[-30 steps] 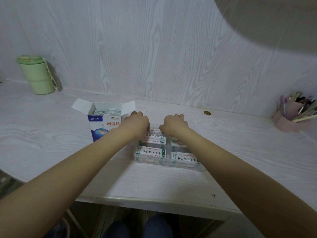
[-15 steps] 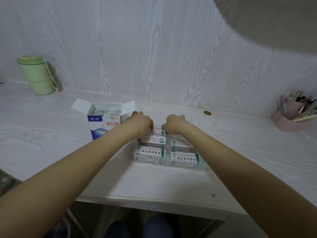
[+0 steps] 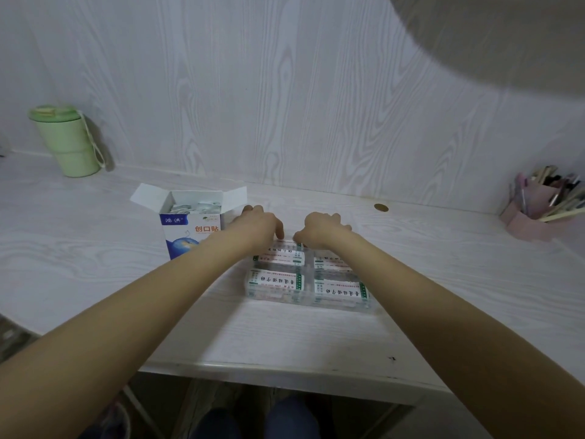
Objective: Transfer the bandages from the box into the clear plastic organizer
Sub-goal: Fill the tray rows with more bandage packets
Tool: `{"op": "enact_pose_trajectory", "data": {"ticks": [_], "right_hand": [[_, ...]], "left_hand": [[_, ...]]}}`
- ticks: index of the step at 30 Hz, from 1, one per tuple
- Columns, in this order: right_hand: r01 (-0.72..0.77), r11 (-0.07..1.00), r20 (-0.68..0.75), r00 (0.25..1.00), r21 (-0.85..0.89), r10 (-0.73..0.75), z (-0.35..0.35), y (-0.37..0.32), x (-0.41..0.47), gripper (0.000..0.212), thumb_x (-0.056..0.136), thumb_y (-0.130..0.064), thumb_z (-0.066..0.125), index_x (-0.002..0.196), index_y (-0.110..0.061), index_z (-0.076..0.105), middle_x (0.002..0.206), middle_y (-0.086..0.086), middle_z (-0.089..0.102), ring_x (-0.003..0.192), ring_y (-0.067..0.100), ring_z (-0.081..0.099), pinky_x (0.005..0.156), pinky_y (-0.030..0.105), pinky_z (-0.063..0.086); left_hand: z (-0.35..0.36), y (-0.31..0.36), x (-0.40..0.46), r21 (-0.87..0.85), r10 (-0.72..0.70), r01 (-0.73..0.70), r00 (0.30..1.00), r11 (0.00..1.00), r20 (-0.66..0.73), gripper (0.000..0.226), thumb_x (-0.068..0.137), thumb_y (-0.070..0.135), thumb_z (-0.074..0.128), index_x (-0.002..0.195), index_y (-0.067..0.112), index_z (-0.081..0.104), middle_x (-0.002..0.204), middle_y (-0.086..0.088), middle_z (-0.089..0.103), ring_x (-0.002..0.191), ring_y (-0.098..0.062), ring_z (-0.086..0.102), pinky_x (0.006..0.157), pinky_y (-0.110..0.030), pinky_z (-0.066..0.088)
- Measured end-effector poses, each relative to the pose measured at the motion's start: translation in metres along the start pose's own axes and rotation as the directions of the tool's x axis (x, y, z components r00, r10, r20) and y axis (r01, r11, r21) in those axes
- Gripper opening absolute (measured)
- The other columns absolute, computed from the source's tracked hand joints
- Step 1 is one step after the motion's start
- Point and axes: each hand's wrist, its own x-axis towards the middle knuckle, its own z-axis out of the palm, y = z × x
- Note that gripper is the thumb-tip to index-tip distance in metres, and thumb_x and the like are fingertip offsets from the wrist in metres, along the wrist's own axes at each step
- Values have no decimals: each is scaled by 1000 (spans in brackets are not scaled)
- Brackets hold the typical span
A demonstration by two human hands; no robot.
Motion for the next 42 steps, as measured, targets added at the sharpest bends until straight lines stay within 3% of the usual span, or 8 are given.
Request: {"op": "enact_pose_trajectory", "data": {"ticks": [7,11,18,22,26,30,38,42], "right_hand": [[26,999,4,1000,28,-26,-2,3,0,27,94,-25,50,71,-11,45,100,9,50,120,31,33,96,42,32],[91,979,3,996,183,-93,-16,8,-12,31,95,-25,51,102,1,66,80,-2,55,112,28,49,96,36,36],[171,903,-142,982,393,-124,-34,-3,-33,33,92,-22,58,115,1,63,127,15,59,102,27,57,84,35,45],[431,798,-390,881,421,-269,-34,-27,-43,26,94,-15,52,116,-10,65,123,4,61,109,17,55,84,24,38],[606,763,-450,759,225,-471,-25,-56,-47,31,98,-15,46,127,-13,57,134,4,53,124,18,47,97,20,31],[603,790,-324,773,111,-545,-14,-79,-37,33,99,-17,45,130,-13,53,137,6,49,126,21,46,99,24,31],[540,831,-319,818,135,-479,-2,-95,-25,25,96,-17,50,116,-13,64,125,6,59,110,20,56,88,28,43],[479,871,-301,851,110,-430,-1,-110,-22,19,91,-19,59,106,-14,69,114,5,64,103,21,59,86,33,49]], "left_hand": [[-1,1,-6,-25,2,-3,999,1000,-46,52,90,-2,39,133,25,50,130,-13,42,125,-29,34,95,-37,39],[-9,3,-20,-80,-11,1,992,997,-124,51,88,0,40,132,23,49,130,-8,45,121,-25,42,85,-34,41],[-36,-3,-58,-440,68,-256,915,861,-398,42,83,-3,41,109,22,64,106,3,59,82,-3,51,77,-22,41],[-44,-30,-67,-361,-23,-206,843,909,-537,37,85,2,46,114,20,60,112,2,58,97,-12,53,85,-32,46],[-47,-77,-65,-153,-44,-11,934,988,-354,66,82,18,62,142,15,34,145,-6,38,132,-25,33,103,-37,33],[-43,-107,-58,-56,-49,44,994,997,-96,98,77,33,74,150,13,12,157,-7,15,143,-25,13,113,-35,20],[-34,-125,-53,-295,14,-85,971,952,-237,62,76,15,75,129,16,43,128,-6,53,109,-20,51,88,-31,46],[-37,-128,-54,-432,-27,-82,970,898,-240,44,82,30,71,119,12,55,127,-5,56,114,-19,54,97,-31,44]]}}
